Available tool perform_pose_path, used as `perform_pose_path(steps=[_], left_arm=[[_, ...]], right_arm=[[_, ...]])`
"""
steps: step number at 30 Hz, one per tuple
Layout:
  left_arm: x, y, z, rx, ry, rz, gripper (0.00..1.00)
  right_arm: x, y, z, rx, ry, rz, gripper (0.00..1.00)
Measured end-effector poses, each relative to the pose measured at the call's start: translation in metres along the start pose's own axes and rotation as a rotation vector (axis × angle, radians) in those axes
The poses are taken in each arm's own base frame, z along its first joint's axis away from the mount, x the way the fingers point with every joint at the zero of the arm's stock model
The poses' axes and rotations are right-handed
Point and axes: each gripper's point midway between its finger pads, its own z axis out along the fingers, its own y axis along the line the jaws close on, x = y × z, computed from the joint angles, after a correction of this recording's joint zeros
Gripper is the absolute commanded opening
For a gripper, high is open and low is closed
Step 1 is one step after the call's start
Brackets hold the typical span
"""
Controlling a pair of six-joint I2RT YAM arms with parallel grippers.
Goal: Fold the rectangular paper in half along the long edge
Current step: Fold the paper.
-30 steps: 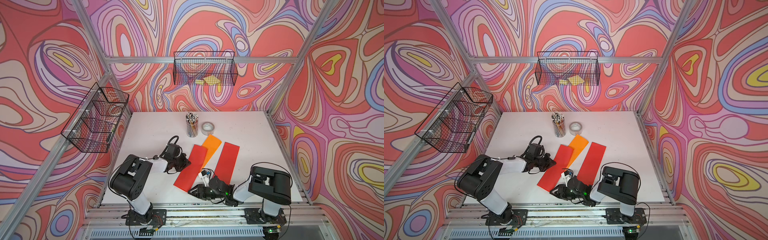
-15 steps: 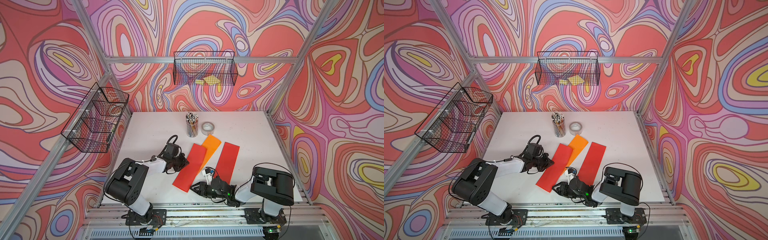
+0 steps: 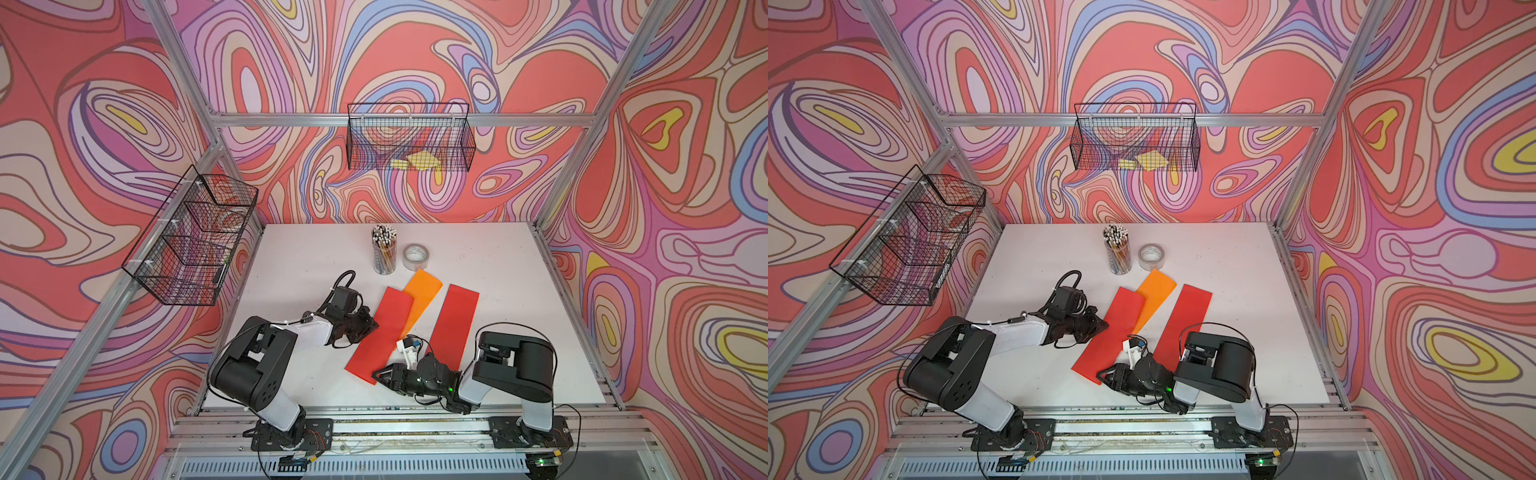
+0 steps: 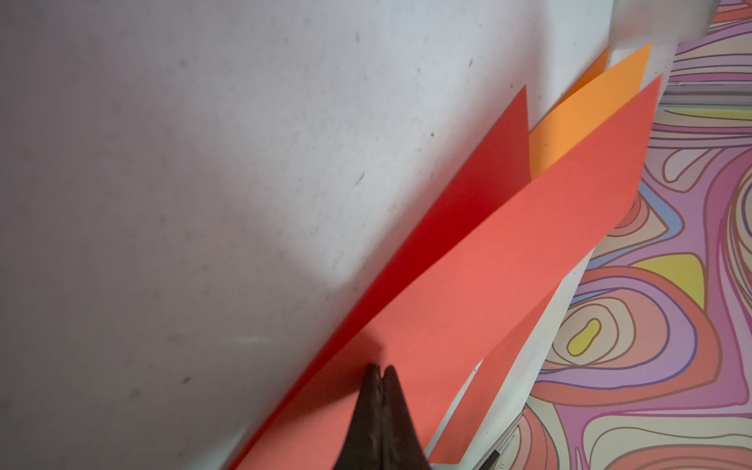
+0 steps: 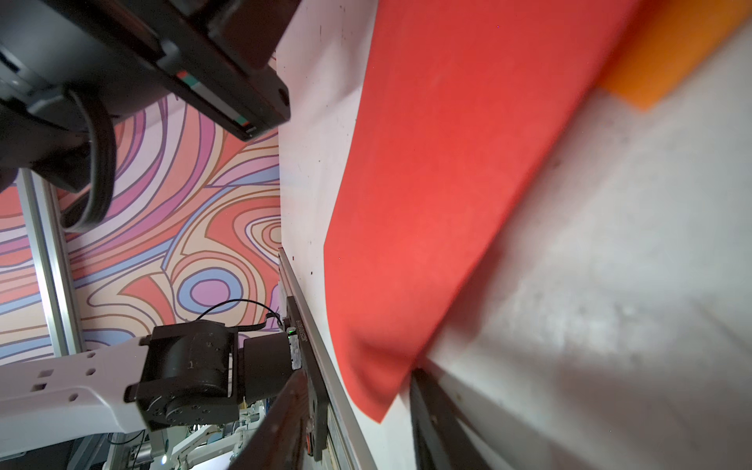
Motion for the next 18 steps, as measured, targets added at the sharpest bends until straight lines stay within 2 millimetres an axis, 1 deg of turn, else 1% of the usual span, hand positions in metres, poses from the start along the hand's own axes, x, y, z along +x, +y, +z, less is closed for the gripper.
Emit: perform_pose_path(steps=[5, 8, 10, 12, 17, 18], left_arm=[[0.0006, 0.0026, 0.0016, -0.006, 0.003, -0.003, 0.00], [0.0012, 0.0040, 0.0018, -0.008, 0.004, -0.004, 0.00], [0.0013, 0.0043, 0.0019, -0.008, 0.004, -0.004, 0.00], [0.0013, 0.0044, 0.0020, -0.007, 0.004, -0.004, 0.00], [0.0022, 0.0060, 0.0023, -0.008, 0.005, -0.005, 0.00], [0.0022, 0.0061, 0.0023, -0.008, 0.006, -0.005, 0.00]], right_arm=[[0.0030, 0.0013, 0.0057, 0.000, 0.023, -0.005, 0.36], [0.0044, 0.0014, 0.0078, 0.002, 0.034, -0.006, 0.27], [0.0051, 0.0019, 0.0082, -0.005, 0.037, -0.004, 0.18], [0.0051, 0.0030, 0.0089, -0.018, 0.038, 0.001, 0.12], [0.0049, 0.0067, 0.0101, -0.052, 0.037, 0.014, 0.01], [0.0050, 0.0067, 0.0102, -0.053, 0.037, 0.016, 0.00]])
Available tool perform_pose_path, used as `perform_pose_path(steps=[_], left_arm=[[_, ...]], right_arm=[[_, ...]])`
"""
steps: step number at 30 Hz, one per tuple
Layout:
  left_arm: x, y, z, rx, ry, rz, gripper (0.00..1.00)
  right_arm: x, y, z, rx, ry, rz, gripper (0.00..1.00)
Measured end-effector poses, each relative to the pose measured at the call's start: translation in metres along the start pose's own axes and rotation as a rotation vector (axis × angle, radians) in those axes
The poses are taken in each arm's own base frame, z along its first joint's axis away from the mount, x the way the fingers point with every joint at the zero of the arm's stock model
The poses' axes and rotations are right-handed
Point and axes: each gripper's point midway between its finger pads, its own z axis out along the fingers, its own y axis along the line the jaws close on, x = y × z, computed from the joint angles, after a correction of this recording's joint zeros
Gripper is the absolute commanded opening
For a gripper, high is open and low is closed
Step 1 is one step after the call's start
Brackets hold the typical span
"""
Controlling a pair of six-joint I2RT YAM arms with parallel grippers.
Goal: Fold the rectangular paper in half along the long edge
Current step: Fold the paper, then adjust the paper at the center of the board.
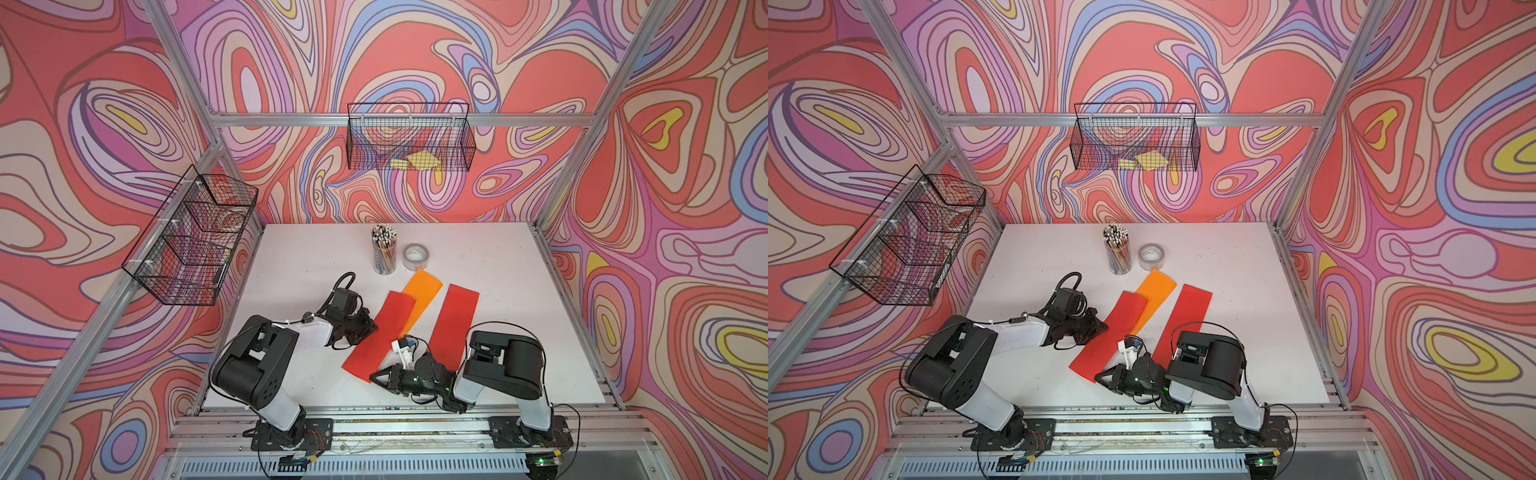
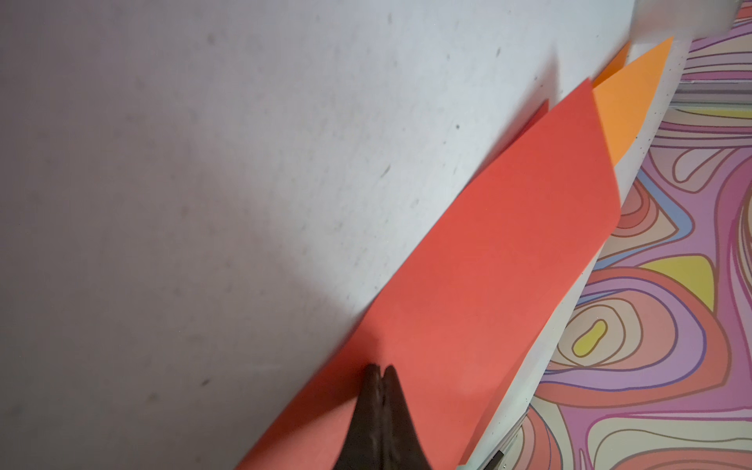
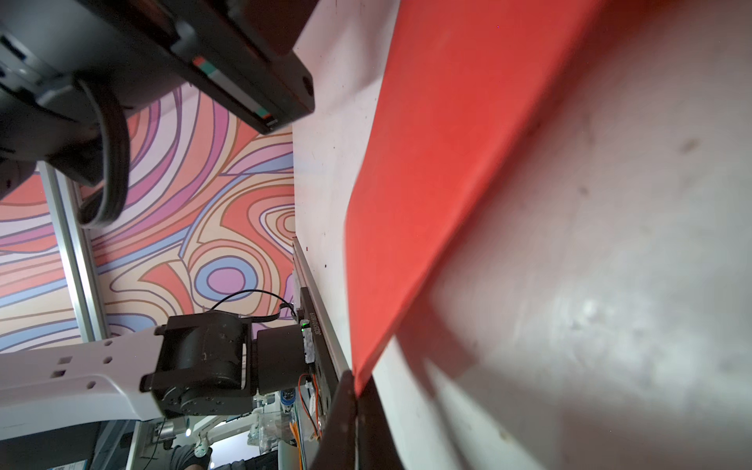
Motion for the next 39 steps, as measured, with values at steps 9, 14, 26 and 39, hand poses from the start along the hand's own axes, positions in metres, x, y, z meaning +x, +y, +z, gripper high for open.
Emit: perform_pose_path(steps=[9, 14, 26, 39], left_arm=[[0.001, 0.001, 0.001, 0.000, 0.004, -0.001, 0.00], [0.002, 0.002, 0.001, -0.002, 0.008, -0.002, 0.00], [0.004, 0.002, 0.001, 0.006, 0.017, 0.000, 0.00], [0.005, 0.002, 0.001, 0.007, 0.020, 0.000, 0.00]], right_arm=[[-0.001, -0.002, -0.005, -0.005, -0.011, 0.014, 0.29], [-0.007, -0.005, -0.016, -0.019, -0.043, 0.041, 0.35], [-0.025, -0.005, -0.025, -0.075, -0.100, 0.089, 0.34], [-0.042, -0.009, -0.021, -0.050, -0.110, 0.093, 0.23]])
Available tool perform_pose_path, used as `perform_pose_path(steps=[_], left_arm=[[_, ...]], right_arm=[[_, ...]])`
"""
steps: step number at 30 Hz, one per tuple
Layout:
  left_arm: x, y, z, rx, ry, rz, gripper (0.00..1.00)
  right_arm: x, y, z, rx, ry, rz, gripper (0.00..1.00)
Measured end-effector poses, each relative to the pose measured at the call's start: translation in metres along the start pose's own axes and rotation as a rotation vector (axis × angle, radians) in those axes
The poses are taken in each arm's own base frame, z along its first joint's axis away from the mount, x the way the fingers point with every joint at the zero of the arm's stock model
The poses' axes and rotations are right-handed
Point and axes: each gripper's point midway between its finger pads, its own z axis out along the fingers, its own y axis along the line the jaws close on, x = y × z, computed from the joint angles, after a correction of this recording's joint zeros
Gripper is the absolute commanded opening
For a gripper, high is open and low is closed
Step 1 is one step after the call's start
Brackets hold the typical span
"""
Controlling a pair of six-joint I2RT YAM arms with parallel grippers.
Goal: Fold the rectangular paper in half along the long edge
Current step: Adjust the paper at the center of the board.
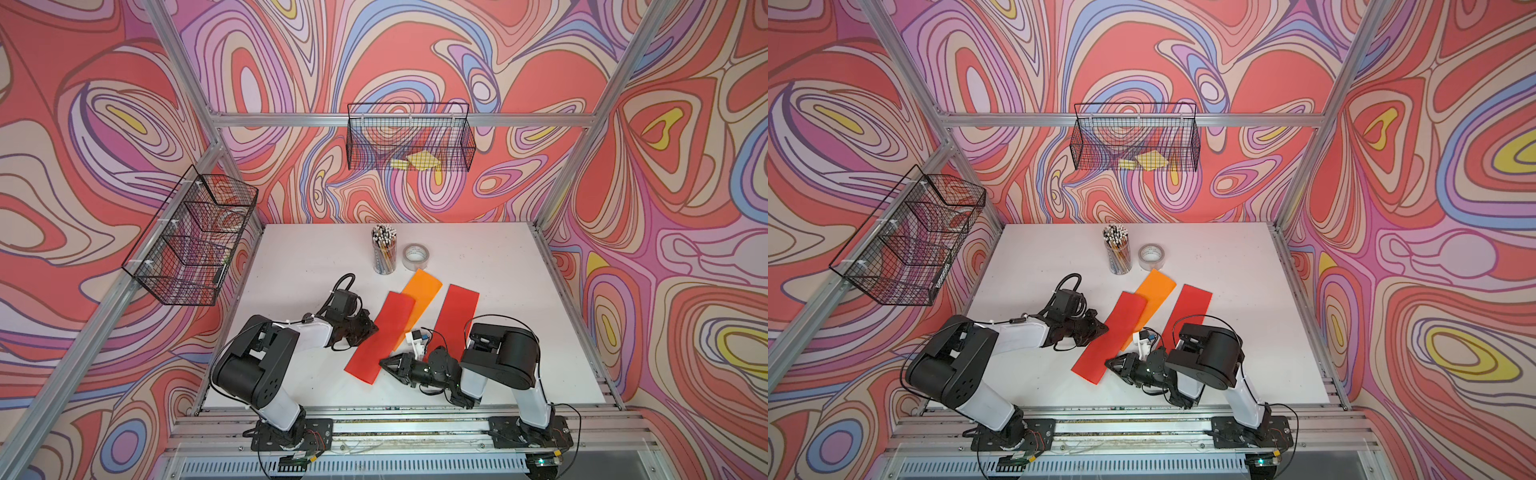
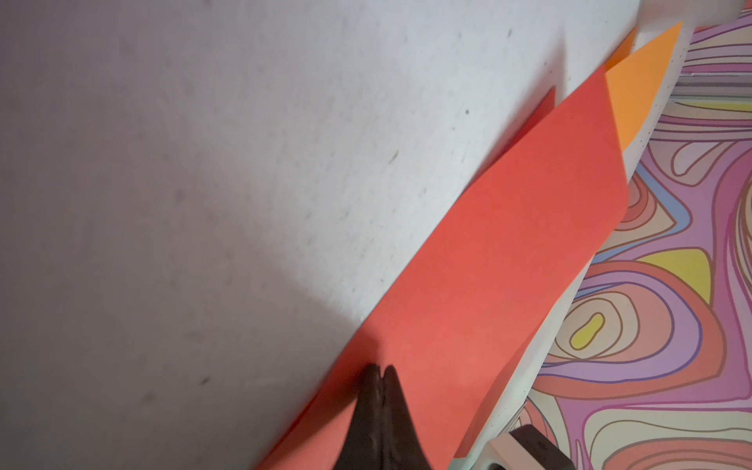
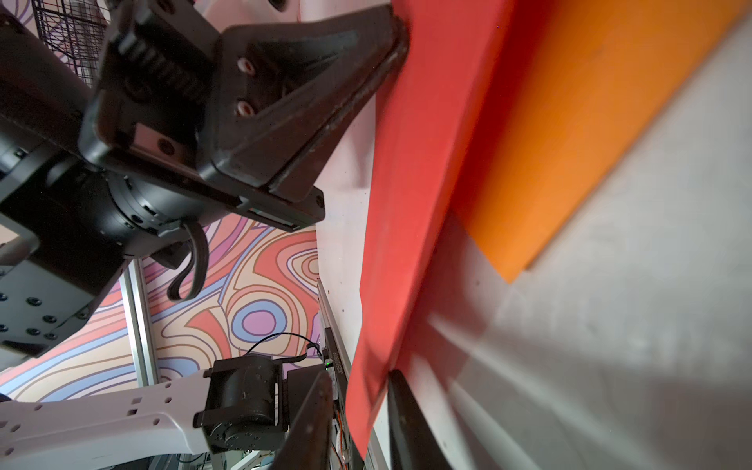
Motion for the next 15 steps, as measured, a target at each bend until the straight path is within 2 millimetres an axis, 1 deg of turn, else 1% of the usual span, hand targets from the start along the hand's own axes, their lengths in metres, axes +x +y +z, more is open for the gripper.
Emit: perform_pose_path(steps=[2, 3, 6, 7, 8, 14, 15], left_arm=[[0.0002, 0.0003, 0.0000, 0.000, 0.001, 0.000, 0.00], [0.0002, 0.0003, 0.0000, 0.000, 0.001, 0.000, 0.00], [0.0002, 0.0003, 0.0000, 0.000, 0.001, 0.000, 0.00], [0.0003, 0.0003, 0.0000, 0.000, 0.001, 0.000, 0.00], [0.0003, 0.0001, -0.0001, 0.000, 0.001, 0.000, 0.00], [0.0018, 0.0006, -0.0027, -0.005, 0.003, -0.002, 0.00], [0.0026, 0.0008, -0.0042, -0.008, 0.004, 0.000, 0.02]], right_arm=[[-0.0004, 0.0012, 0.0017, -0.008, 0.005, 0.001, 0.22], [-0.0004, 0.0014, 0.0023, -0.009, 0.007, 0.000, 0.20], [-0.0011, 0.0021, 0.0038, -0.013, 0.011, -0.001, 0.09], [-0.0010, 0.0021, 0.0042, -0.012, 0.013, -0.002, 0.02], [-0.0010, 0.0020, 0.0043, -0.012, 0.014, 0.000, 0.00], [-0.0012, 0.0022, 0.0046, -0.014, 0.020, 0.003, 0.00], [-0.0008, 0.0023, 0.0047, -0.014, 0.023, 0.003, 0.00]])
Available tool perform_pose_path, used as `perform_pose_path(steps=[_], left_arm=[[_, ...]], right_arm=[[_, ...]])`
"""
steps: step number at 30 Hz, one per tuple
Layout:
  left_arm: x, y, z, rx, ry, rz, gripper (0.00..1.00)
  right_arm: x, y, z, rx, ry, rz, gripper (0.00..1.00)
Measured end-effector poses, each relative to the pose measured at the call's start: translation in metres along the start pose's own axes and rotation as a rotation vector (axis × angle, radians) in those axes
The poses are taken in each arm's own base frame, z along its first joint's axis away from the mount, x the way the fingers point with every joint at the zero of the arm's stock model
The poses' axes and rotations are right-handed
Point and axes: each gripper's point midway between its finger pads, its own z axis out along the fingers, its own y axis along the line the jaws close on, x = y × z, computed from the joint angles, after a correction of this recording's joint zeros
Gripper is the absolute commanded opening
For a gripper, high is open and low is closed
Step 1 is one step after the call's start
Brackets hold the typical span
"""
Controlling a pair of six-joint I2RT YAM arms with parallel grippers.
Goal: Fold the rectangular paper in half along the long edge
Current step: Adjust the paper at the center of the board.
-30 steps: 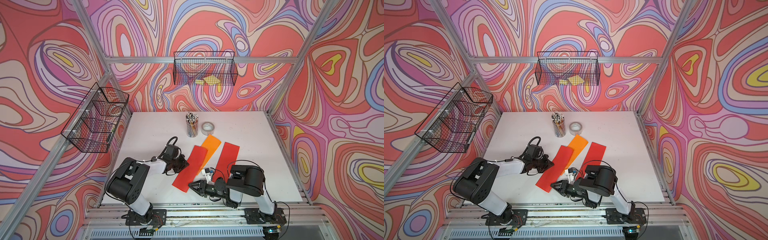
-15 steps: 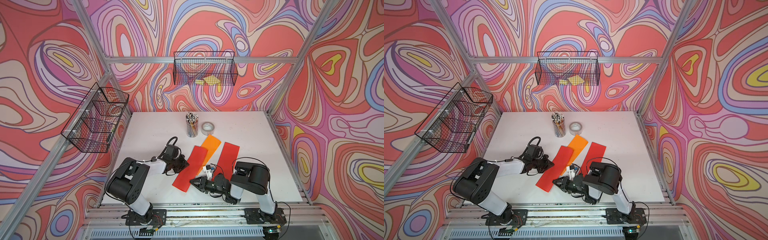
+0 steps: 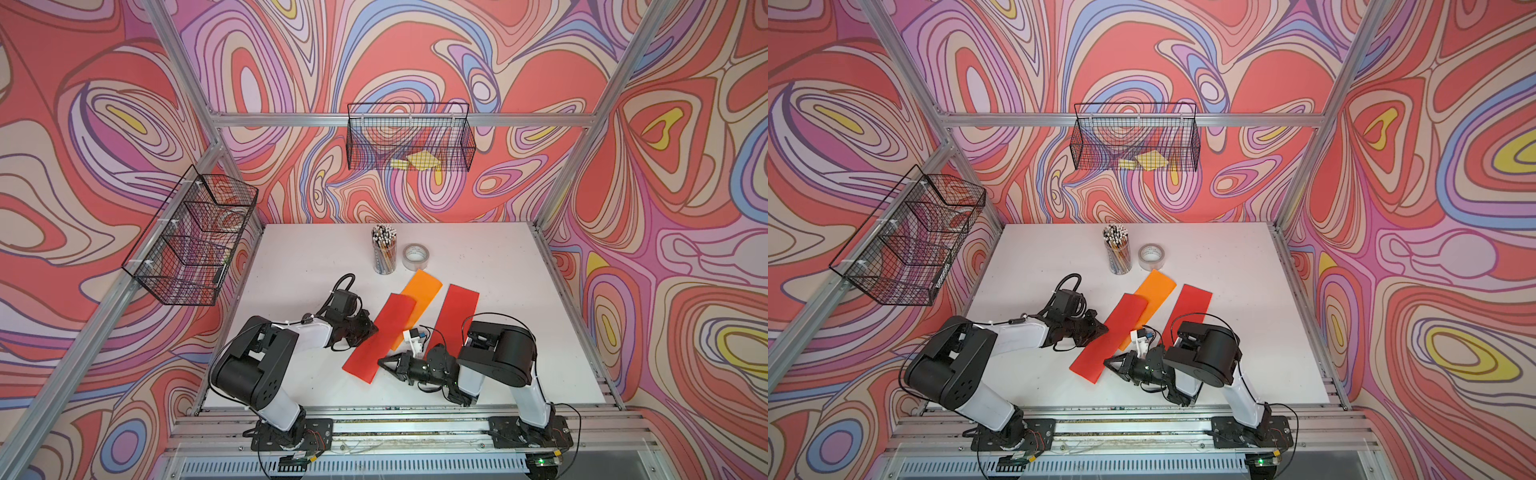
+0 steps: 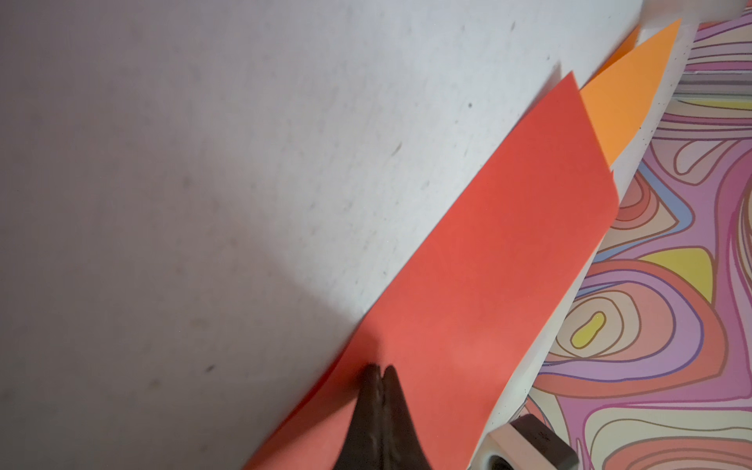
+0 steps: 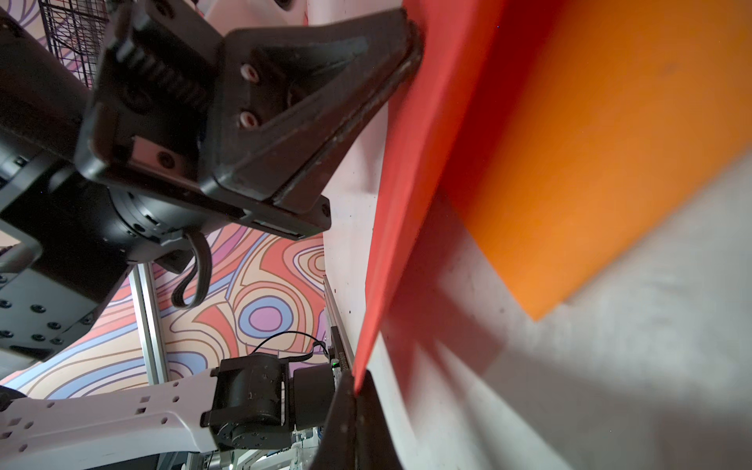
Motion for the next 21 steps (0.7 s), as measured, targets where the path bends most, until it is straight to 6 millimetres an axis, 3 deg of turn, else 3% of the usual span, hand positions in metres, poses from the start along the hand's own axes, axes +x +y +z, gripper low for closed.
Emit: perform_pose_path(steps=[3, 6, 10, 13, 15, 17, 21], left_arm=[[0.002, -0.002, -0.012, -0.008, -0.007, 0.020, 0.28], [-0.004, -0.016, -0.040, -0.004, -0.062, 0.062, 0.54], [-0.017, -0.051, -0.101, 0.057, -0.210, 0.149, 0.70], [-0.015, -0.065, -0.138, 0.093, -0.292, 0.199, 0.72], [-0.012, -0.062, -0.149, 0.085, -0.313, 0.210, 0.68], [-0.008, -0.052, -0.150, 0.049, -0.309, 0.202, 0.58], [-0.001, -0.013, -0.127, -0.061, -0.247, 0.158, 0.25]], right_arm=[[0.002, 0.001, 0.002, -0.003, 0.020, -0.003, 0.00], [0.008, 0.005, 0.015, -0.005, 0.082, -0.019, 0.00], [0.019, 0.007, 0.032, 0.035, 0.177, -0.067, 0.00], [0.026, 0.004, 0.042, 0.137, 0.248, -0.135, 0.00], [0.028, 0.007, 0.045, 0.193, 0.285, -0.184, 0.00], [0.028, 0.012, 0.046, 0.231, 0.314, -0.228, 0.00], [0.032, 0.008, 0.045, 0.293, 0.368, -0.280, 0.00]])
